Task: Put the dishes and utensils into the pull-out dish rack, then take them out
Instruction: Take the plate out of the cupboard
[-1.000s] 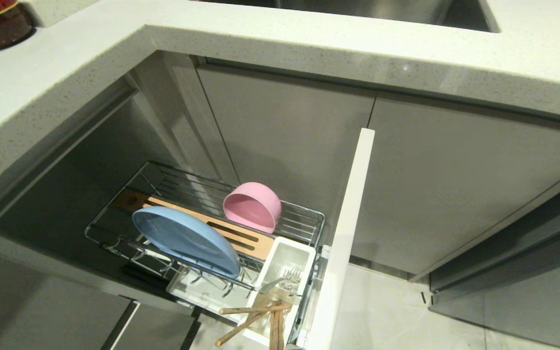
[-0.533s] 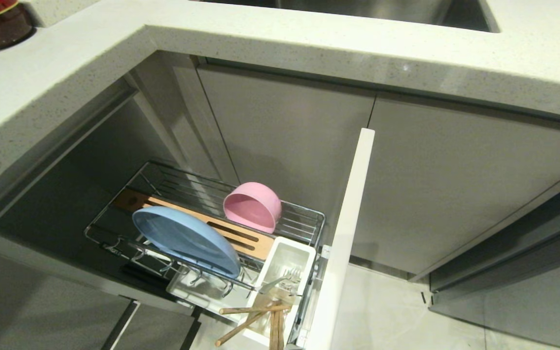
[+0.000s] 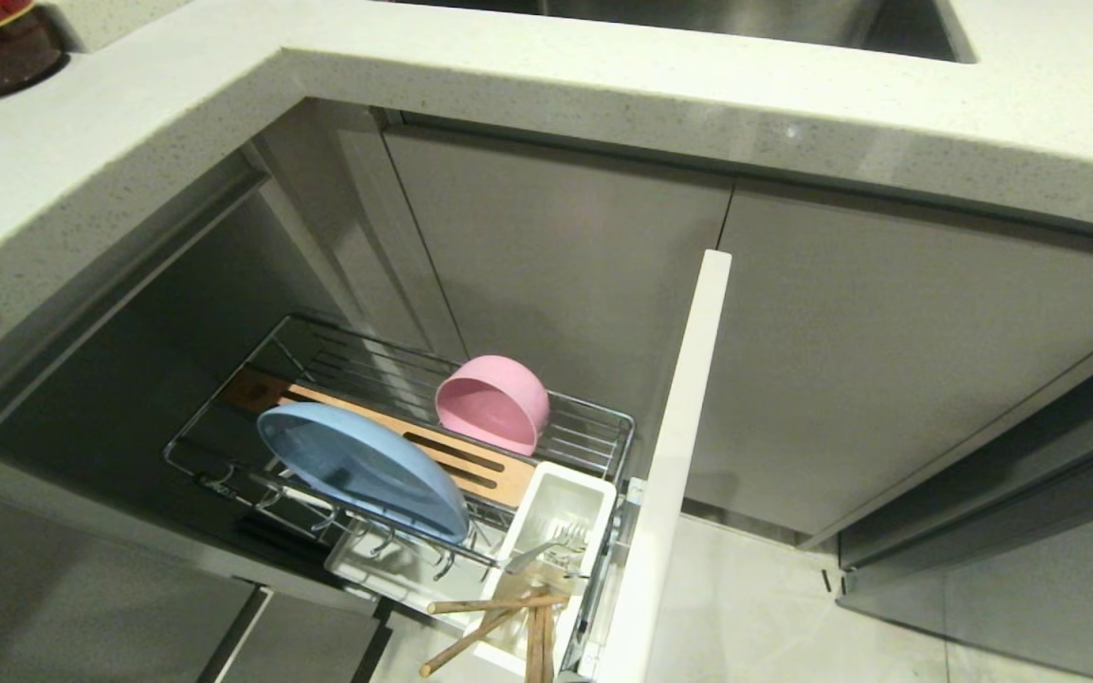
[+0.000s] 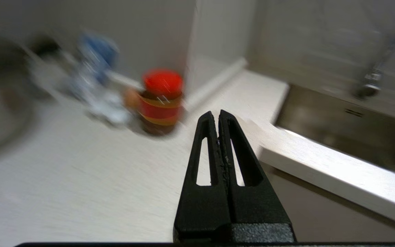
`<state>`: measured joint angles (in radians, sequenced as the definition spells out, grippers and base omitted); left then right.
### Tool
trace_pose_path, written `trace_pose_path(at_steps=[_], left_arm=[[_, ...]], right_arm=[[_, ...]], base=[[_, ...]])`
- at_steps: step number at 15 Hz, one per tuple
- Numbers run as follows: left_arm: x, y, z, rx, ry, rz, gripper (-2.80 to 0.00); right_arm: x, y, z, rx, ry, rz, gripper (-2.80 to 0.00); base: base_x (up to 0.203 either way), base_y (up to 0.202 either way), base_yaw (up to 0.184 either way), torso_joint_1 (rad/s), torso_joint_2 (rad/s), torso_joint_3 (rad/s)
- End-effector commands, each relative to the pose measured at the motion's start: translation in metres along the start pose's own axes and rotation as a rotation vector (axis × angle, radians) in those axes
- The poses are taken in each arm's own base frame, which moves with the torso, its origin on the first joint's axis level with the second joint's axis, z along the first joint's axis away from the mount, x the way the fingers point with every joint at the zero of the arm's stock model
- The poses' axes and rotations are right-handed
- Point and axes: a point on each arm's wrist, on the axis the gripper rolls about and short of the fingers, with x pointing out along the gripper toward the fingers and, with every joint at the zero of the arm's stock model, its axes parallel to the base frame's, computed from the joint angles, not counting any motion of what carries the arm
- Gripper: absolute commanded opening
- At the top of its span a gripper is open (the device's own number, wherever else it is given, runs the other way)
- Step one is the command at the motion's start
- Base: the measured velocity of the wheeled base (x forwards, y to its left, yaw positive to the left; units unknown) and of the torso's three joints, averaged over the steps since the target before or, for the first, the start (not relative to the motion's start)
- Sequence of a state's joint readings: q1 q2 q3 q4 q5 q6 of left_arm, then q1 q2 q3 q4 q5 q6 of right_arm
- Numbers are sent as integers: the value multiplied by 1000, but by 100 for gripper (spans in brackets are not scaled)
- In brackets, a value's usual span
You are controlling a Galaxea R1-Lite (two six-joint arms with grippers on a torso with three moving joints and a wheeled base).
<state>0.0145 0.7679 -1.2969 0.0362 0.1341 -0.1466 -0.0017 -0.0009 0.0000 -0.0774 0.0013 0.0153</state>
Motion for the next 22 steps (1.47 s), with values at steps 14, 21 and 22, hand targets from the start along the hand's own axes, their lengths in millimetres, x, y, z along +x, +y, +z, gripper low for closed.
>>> trace_pose_path(at_steps=[14, 21, 22], left_arm=[[52, -57, -86, -353, 768, -370, 0], [66, -105, -144, -331, 1017, -197, 0], [68, -114, -155, -312, 1030, -146, 0]], right_arm=[[1, 0, -7, 0, 25, 0, -280], [1, 0, -7, 0, 25, 0, -280], [1, 0, -7, 0, 25, 0, -280]], base=[[0, 0, 0, 0, 0, 0], [0, 0, 0, 0, 0, 0], [0, 0, 0, 0, 0, 0]])
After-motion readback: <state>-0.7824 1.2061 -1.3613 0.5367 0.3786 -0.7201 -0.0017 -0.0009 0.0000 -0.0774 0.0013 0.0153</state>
